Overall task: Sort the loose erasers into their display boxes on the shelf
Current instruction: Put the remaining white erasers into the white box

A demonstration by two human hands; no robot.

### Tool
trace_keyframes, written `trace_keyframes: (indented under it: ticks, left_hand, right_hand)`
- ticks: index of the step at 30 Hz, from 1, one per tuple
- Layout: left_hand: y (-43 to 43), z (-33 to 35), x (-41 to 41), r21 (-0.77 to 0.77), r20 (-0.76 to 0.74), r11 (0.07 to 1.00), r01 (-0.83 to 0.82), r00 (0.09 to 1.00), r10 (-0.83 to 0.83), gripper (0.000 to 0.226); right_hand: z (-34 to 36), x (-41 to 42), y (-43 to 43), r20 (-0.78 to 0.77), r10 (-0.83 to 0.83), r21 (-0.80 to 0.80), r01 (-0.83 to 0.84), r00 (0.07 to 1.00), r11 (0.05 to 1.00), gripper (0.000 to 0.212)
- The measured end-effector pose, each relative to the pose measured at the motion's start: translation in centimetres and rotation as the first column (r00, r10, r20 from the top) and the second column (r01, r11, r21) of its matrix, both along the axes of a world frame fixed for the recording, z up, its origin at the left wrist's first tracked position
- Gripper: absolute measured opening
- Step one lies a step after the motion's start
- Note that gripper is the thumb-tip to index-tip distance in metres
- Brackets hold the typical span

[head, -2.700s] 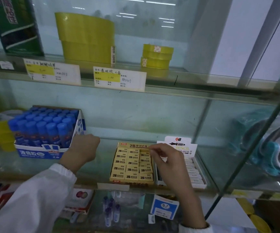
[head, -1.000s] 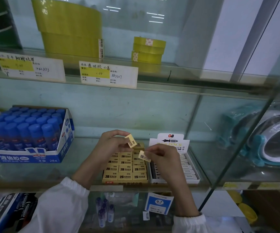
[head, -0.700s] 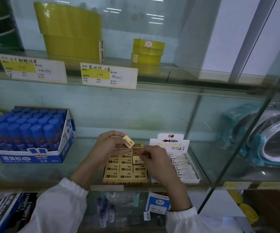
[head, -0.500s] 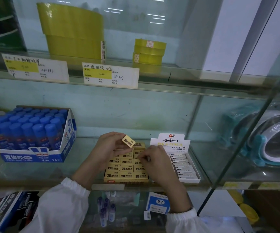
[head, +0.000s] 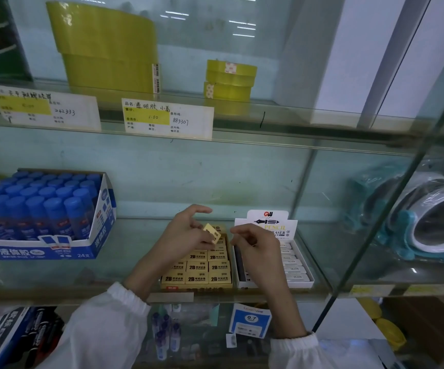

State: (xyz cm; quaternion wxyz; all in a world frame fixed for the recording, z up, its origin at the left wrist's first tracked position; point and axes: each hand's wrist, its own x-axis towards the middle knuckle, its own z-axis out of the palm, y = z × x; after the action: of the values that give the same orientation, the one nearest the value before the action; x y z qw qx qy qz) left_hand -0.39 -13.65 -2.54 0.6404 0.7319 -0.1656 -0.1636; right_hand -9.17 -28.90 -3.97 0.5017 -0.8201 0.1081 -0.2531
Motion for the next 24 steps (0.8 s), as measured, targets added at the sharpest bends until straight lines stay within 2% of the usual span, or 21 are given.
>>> trace_keyframes:
  ticks: [2, 4, 7, 12, 16, 20, 24]
  left_hand:
    - [-0.4, -0.4, 0.0, 0.099, 0.162, 0.995, -0.004, 0.987, -0.012, 0.038]
    - [-0.8, -0.7, 0.0, 0.255, 0.380, 0.962, -0.095, 0.925, -0.009, 0.018]
    - [-0.9, -1.1, 0.0, 0.360, 0.538, 0.901, -0.242, 0.843, 0.012, 0.005]
    - [-0.7, -1.2, 0.7, 0.356, 0.535, 0.912, -0.204, 0.845, -0.020, 0.005]
    - [-0.6, -1.4, 1.2, 0.336, 0.491, 0.930, -0.146, 0.870, -0.041, 0.004]
    - [-0.5, -1.7, 1.5, 0.328, 0.457, 0.944, -0.030, 0.880, -0.131, 0.017]
    - [-0.4, -1.6, 1.7, 0.303, 0.441, 0.953, 0.014, 0.885, -0.153, 0.015]
  right_hand:
    - [-0.1, 0.0, -0.1, -0.006, 0.002, -0.022, -0.002, 1.000, 1.000, 0.021]
    - [-0.3, 0.1, -0.2, -0.016, -0.008, -0.042, 0.008, 1.000, 0.999, 0.019]
    - [-0.4, 0.0, -0.2, -0.028, -0.003, -0.102, 0.000, 1.000, 0.995, 0.017]
    - [-1.0, 0.4, 0.2, -0.098, 0.039, -0.343, -0.071, 0.994, 0.937, 0.019]
    - [-1.1, 0.4, 0.1, -0.133, 0.033, -0.468, -0.092, 0.991, 0.879, 0.029]
    - [-0.7, 0.4, -0.2, -0.147, 0.073, -0.444, -0.131, 0.986, 0.886, 0.031]
    - [-0.7, 0.3, -0.3, -0.124, 0.062, -0.370, -0.104, 0.990, 0.923, 0.033]
